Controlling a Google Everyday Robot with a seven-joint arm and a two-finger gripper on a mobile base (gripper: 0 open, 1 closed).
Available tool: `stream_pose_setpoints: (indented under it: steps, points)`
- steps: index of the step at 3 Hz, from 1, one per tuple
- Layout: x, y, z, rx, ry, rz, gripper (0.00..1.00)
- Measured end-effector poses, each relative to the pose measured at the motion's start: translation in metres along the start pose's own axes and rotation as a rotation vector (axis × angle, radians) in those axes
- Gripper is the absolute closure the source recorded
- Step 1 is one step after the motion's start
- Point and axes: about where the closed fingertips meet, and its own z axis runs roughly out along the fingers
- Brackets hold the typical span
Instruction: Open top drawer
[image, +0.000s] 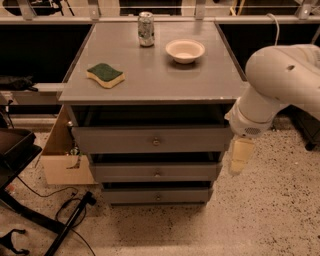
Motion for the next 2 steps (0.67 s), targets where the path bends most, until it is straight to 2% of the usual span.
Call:
stream_pose_setpoints:
  steps: [1,2]
  points:
    - [0.002,-0.015,0.036,-0.006,0.010,-0.020,0.00]
    - [-0.005,-0.054,0.086,-0.010,0.031,-0.036,0.00]
